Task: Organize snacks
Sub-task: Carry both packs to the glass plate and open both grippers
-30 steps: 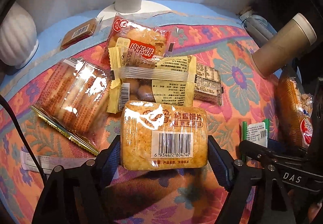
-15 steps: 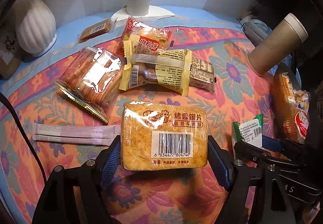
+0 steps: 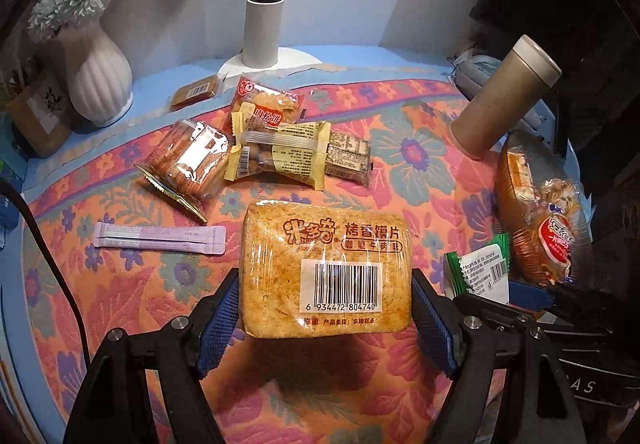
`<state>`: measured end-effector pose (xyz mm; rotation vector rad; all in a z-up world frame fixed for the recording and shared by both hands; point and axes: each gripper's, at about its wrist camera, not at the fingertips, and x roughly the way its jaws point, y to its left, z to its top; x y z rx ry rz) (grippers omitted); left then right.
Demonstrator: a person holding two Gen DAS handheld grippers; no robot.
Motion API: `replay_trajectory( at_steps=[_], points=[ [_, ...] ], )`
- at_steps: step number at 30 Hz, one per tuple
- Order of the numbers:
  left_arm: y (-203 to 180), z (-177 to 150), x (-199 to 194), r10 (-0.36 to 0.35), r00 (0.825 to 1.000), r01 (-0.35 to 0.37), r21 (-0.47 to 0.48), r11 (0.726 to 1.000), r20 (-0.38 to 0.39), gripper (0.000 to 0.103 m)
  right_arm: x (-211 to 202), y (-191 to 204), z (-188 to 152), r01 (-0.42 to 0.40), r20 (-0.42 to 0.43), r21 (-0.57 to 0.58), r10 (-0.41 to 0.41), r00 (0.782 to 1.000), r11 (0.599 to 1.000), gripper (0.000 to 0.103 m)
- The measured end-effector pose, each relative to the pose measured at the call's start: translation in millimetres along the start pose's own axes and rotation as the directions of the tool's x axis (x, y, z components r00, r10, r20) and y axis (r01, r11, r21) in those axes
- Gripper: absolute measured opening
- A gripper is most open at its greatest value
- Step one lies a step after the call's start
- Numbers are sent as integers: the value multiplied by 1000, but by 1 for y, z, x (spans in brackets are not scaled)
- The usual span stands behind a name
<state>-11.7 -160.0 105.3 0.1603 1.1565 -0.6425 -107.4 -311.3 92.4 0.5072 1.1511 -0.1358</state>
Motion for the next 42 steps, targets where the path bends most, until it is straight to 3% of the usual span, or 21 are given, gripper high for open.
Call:
replay_trajectory(
  at_steps=[7, 16, 32, 42],
  points=[
    [-34, 7, -23, -18, 999, 18, 16, 1000, 48, 78, -42, -14, 7, -10, 71, -25, 11, 997, 1000, 50],
    [-101, 27, -33, -73, 994, 68, 70, 995, 82, 78, -92, -86, 16, 6, 145, 73, -17, 989, 997, 50],
    [-228, 52, 13, -161, 986, 152, 180, 972, 35, 78, -147, -242, 18, 80, 187, 314, -144, 972, 946, 50],
    [-279, 74, 30, -194, 980, 176, 235, 956, 54, 78, -159, -275, 25, 98, 190, 307, -162, 968, 947, 53]
  ],
)
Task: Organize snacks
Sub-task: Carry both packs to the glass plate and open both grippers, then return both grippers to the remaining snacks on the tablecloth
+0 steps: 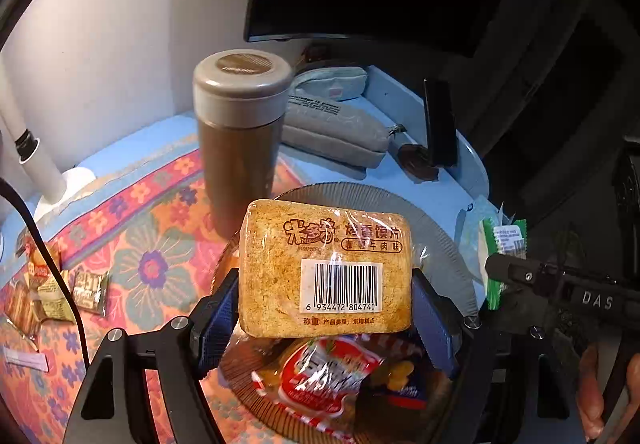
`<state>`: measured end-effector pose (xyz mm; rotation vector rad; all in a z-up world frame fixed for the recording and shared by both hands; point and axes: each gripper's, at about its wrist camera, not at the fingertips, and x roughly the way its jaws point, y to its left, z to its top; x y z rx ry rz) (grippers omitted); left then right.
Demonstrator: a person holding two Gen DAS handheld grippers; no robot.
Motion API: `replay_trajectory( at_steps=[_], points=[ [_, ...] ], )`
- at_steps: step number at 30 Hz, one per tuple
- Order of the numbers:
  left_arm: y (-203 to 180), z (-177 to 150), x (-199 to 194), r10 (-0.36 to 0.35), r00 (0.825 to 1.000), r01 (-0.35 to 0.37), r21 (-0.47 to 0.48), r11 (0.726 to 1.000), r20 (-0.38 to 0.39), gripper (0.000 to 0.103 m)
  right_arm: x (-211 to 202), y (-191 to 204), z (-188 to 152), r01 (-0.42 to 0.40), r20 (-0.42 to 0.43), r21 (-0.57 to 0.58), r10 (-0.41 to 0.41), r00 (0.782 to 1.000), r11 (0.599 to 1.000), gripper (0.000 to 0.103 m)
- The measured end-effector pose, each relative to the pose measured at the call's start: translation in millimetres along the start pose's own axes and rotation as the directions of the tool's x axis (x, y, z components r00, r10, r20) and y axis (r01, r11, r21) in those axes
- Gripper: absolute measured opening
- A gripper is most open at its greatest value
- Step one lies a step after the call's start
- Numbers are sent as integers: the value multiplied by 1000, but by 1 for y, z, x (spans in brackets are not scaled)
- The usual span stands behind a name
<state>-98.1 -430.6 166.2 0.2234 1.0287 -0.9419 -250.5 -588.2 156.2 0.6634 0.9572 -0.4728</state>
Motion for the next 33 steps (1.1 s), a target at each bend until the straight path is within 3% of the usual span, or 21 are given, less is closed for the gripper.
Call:
replay_trajectory(
  at_steps=[5, 14, 33],
  points=[
    [-4, 4, 17, 17, 1000, -17, -4, 1000, -23, 81, 12, -3, 3, 1, -49, -8, -2, 999, 1000, 62],
    [24, -4, 17, -10, 999, 4, -118, 993, -48, 81, 15, -7, 7, 1, -52, 7, 0, 999, 1000, 62],
    [78, -28, -24, 35, 999, -38, -214, 976, -20, 82, 24, 57, -6, -52, -77, -98, 44, 996, 994, 62]
  ],
)
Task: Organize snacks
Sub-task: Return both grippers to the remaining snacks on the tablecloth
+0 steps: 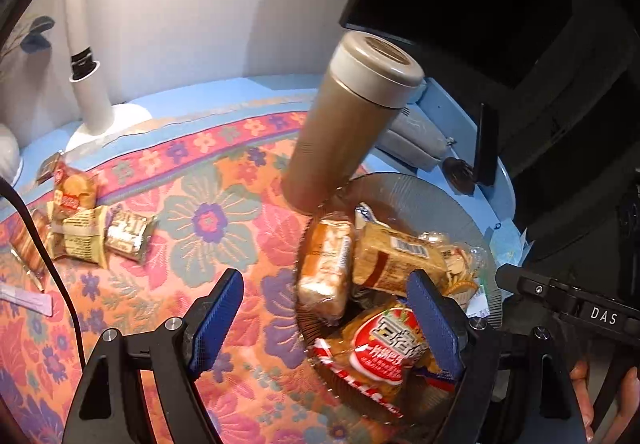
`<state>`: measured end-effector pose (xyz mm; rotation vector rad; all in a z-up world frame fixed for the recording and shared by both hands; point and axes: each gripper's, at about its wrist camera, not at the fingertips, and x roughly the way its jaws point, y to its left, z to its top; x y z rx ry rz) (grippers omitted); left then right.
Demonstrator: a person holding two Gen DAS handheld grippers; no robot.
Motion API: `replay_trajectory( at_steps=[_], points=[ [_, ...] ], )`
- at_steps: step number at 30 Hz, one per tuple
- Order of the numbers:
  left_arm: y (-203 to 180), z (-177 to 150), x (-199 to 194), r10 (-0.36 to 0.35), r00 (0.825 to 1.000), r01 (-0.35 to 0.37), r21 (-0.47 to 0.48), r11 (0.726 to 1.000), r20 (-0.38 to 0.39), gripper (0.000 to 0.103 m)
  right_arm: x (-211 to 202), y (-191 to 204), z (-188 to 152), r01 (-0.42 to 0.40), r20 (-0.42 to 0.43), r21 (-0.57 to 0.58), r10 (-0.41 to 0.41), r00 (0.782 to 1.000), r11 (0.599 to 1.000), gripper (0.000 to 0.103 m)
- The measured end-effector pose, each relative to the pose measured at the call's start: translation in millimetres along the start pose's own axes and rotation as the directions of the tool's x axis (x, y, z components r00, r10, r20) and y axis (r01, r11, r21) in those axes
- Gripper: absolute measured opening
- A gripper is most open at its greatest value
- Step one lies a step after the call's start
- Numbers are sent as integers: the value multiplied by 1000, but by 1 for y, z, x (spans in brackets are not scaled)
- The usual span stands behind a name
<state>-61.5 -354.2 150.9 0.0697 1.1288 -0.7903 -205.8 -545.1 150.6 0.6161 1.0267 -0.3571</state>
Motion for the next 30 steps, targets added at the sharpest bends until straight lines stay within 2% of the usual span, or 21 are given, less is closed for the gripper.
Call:
replay_trajectory(
  at_steps=[9, 22, 30],
  points=[
    [44, -13, -23, 43, 999, -42, -75, 996, 13, 82, 12, 47, -7, -37, -31, -67, 35, 999, 997, 62],
    [106, -34, -59, 109, 994, -105, -132, 986, 21, 81, 23, 118, -24, -85, -55, -174, 76, 996, 981, 62],
    [159, -47, -79, 165, 986, -160, -189, 969, 12, 82, 45, 162, -40, -115, -106, -202, 95, 990, 973, 62]
  ],
)
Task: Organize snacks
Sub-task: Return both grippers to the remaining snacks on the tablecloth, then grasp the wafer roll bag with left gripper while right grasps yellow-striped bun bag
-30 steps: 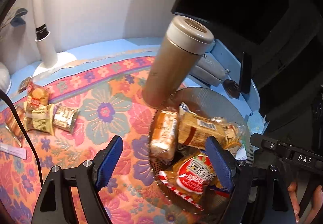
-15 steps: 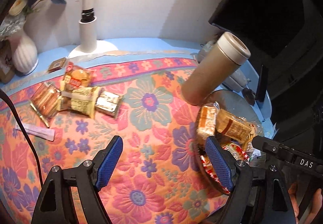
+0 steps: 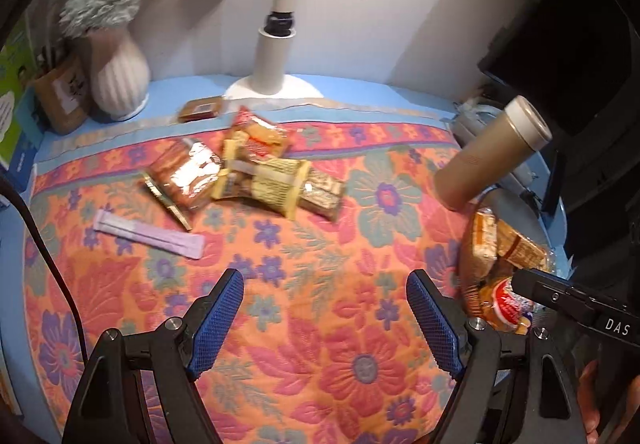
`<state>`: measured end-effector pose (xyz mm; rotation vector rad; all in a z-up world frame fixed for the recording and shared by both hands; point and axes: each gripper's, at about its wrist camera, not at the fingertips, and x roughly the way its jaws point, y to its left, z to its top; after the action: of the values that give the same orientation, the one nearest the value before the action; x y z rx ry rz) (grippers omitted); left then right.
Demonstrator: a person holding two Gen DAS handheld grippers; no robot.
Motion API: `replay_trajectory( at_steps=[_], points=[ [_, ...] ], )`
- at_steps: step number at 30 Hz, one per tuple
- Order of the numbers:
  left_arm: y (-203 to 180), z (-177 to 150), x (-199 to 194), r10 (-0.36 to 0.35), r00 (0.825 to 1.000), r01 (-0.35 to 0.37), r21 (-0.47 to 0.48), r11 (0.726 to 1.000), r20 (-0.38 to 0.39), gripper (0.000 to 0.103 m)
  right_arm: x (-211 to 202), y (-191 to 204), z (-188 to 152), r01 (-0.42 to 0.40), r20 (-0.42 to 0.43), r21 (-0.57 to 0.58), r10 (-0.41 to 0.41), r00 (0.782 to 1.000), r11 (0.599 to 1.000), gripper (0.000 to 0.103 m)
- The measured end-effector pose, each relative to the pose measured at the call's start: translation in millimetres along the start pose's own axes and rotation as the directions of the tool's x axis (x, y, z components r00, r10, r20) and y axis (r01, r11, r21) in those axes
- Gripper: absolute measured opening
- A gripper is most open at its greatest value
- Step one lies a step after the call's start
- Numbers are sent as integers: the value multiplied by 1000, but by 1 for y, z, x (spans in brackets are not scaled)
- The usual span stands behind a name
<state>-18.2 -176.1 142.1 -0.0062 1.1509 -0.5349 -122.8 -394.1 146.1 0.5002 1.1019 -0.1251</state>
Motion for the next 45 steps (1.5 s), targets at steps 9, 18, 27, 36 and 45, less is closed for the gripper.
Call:
replay_trajectory(
  at_steps=[9, 18, 27, 36, 45],
  points=[
    [60, 6, -1, 68, 998, -68, -21, 997, -9, 82, 30, 42, 5, -11, -32, -40, 10, 999, 999, 62],
    [107, 33, 30, 153, 987, -150, 70, 986, -44, 83, 62, 92, 18, -15, -45, -253, 4, 999, 967, 62],
    [127, 70, 74, 156, 986, -145, 146, 979, -63, 84, 104, 122, 58, -50, -50, -386, 33, 998, 921, 62],
    [129, 96, 110, 94, 990, -65, 244, 968, -109, 84, 178, 144, 87, -79, -152, -471, 7, 988, 878, 62],
    [130, 97, 141, 51, 979, 8, 284, 959, -198, 85, 213, 159, 85, -104, -214, -574, -27, 976, 812, 64]
  ],
)
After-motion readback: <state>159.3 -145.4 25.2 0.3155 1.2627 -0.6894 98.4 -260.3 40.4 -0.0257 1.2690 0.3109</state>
